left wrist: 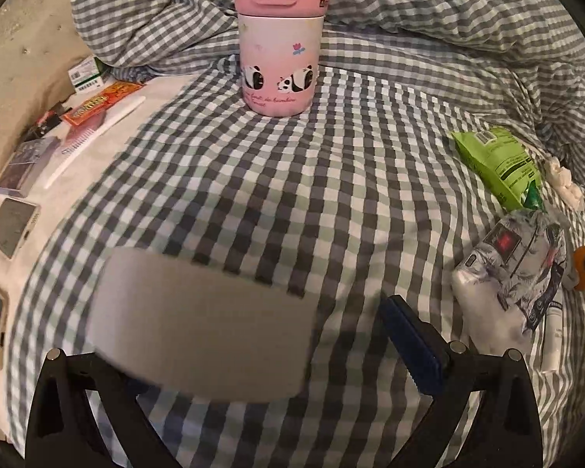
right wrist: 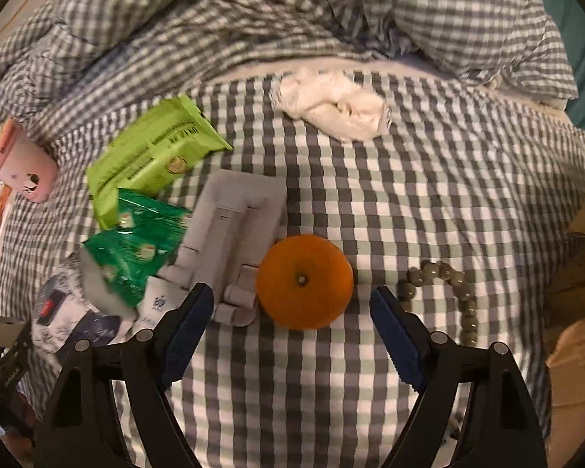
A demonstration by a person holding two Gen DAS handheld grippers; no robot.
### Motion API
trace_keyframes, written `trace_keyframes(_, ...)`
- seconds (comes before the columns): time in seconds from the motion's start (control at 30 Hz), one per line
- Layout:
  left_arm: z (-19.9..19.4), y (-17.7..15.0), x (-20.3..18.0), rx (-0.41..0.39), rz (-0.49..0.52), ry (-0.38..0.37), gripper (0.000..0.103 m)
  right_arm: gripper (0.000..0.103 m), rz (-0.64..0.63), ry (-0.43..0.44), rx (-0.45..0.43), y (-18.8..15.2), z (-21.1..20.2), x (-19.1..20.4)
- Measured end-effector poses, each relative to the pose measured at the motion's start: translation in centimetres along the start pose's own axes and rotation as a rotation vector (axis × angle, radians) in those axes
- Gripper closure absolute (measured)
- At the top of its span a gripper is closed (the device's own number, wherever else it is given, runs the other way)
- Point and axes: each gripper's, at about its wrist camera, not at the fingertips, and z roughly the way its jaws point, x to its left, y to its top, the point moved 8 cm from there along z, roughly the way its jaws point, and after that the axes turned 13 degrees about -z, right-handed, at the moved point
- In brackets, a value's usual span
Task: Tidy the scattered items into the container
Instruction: 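Grasp the white tape roll with the left gripper while the right gripper grasps the orange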
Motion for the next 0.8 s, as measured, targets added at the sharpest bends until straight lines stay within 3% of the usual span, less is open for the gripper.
trace_keyframes(0.1,0.4,-0.2,0.0,0.017,0.004,0.006,0.024,0.027,0.017,0.011,0.035,-0.4,1.4,0.0)
trace_keyframes(0.13,0.2,-0.2,0.1,0.013,0.001,0.006,0.040,0.028,0.027,0.025,0.036,-0.4,1.5,0.0)
trace_keyframes(0.17,0.0,-0.1,0.2,0.008,-0.003,0.003,0.061,0.035,0.035,0.037,0.037,-0.4,1.4,0.0)
trace_keyframes(0.2,-0.3,0.0,0.3,0.006,-0.009,-0.005,0.075,0.047,0.039,0.021,0.039,-0.5,1.2,-0.3)
trace_keyframes(0.27,-1.0,0.0,0.6,0.005,-0.022,-0.016,0.088,0.047,0.036,0.006,0.038,-0.6,0.7,-0.7)
trace_keyframes(0.4,-3.1,0.0,0.7,-0.014,-0.018,-0.046,0.094,0.048,0.026,0.019,0.023,-1.6,-0.7,-0.3)
trace_keyframes(0.8,-10.9,-1.4,-0.6,-0.085,0.008,-0.140,0.095,0.048,-0.053,0.061,-0.077,-4.7,-7.7,2.4)
